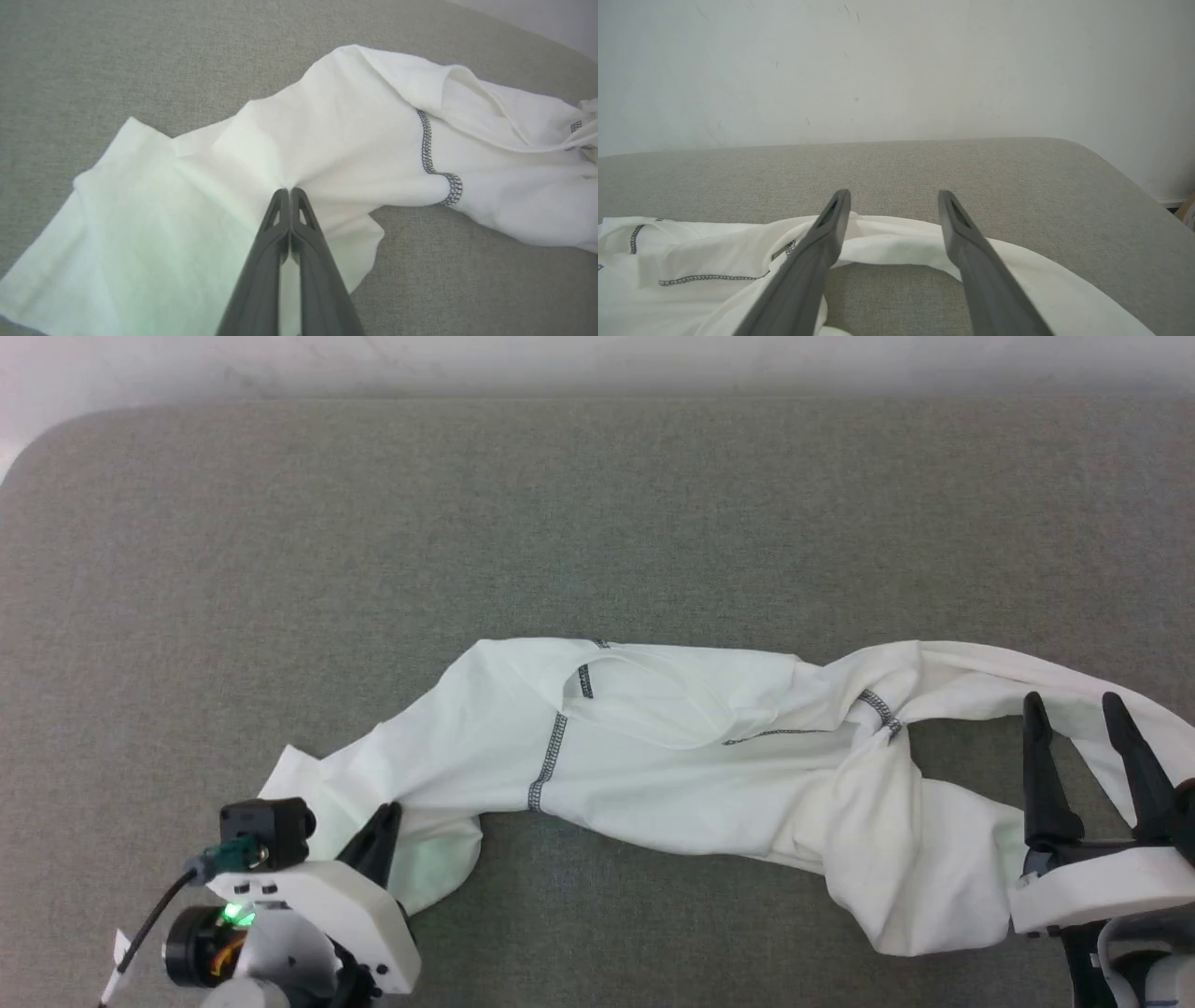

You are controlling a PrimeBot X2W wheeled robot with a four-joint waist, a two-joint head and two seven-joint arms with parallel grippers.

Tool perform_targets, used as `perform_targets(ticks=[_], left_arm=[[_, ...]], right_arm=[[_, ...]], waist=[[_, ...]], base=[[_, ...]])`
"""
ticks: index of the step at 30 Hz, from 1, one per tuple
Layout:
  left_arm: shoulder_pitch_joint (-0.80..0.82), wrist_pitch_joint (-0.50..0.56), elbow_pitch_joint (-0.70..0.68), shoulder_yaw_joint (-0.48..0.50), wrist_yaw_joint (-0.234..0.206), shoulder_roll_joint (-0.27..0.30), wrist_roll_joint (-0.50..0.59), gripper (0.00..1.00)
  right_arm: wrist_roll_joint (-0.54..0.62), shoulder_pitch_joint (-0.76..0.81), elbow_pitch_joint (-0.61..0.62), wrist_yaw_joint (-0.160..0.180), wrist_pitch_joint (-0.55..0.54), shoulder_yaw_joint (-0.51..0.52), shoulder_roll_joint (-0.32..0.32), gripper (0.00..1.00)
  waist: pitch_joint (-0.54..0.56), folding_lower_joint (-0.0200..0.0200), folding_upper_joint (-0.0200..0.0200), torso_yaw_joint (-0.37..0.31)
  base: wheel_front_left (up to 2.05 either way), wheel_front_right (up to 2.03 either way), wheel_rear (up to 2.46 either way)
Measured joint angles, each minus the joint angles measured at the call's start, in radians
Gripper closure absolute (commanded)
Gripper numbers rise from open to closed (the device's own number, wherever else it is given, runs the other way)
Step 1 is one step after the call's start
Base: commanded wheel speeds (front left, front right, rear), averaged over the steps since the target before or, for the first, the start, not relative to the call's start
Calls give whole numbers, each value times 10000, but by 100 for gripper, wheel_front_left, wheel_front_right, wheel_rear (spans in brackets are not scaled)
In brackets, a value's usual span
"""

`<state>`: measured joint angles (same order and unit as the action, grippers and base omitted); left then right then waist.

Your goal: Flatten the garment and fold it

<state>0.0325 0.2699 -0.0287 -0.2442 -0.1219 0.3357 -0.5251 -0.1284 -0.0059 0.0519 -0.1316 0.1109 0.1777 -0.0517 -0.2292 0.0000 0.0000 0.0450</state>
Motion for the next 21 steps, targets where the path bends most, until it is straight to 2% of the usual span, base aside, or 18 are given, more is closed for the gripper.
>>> perform_targets(ticks=[1, 5, 11, 14, 19, 21], left_arm=[[-101, -174, -65, 75, -38, -159, -128, 0], [-164, -1290, -491, 497, -59, -759, -558, 0], [-141, -4823, -1407, 1540, -121, -1032, 123, 0], [-250, -5225, -1569, 1682, -123, -1152, 984, 0], [-806, -5269, -1685, 1893, -96, -1737, 1910, 0], [-951, -5269, -1662, 1916, 75, -1941, 2207, 0]], right_arm=[[-23, 19, -8, 0, -40, -17, 0, 0], [-31, 112, 2, 0, -63, -35, 0, 0], [2, 118, 148, 0, -209, -31, -2, 0], [79, 137, 205, 0, -299, -171, -4, 0], [408, 118, 433, 0, -633, -727, -4, 0], [616, 36, 533, 0, -895, -1034, -4, 0]], waist=[[16, 0, 0, 8], [126, -1, 0, 34], [241, -1, 0, 93], [287, 0, 0, 130], [299, -1, 0, 205], [284, -1, 0, 248]], base=[[0, 0, 0], [0, 0, 0], [0, 0, 0], [0, 0, 0], [0, 0, 0], [0, 0, 0]])
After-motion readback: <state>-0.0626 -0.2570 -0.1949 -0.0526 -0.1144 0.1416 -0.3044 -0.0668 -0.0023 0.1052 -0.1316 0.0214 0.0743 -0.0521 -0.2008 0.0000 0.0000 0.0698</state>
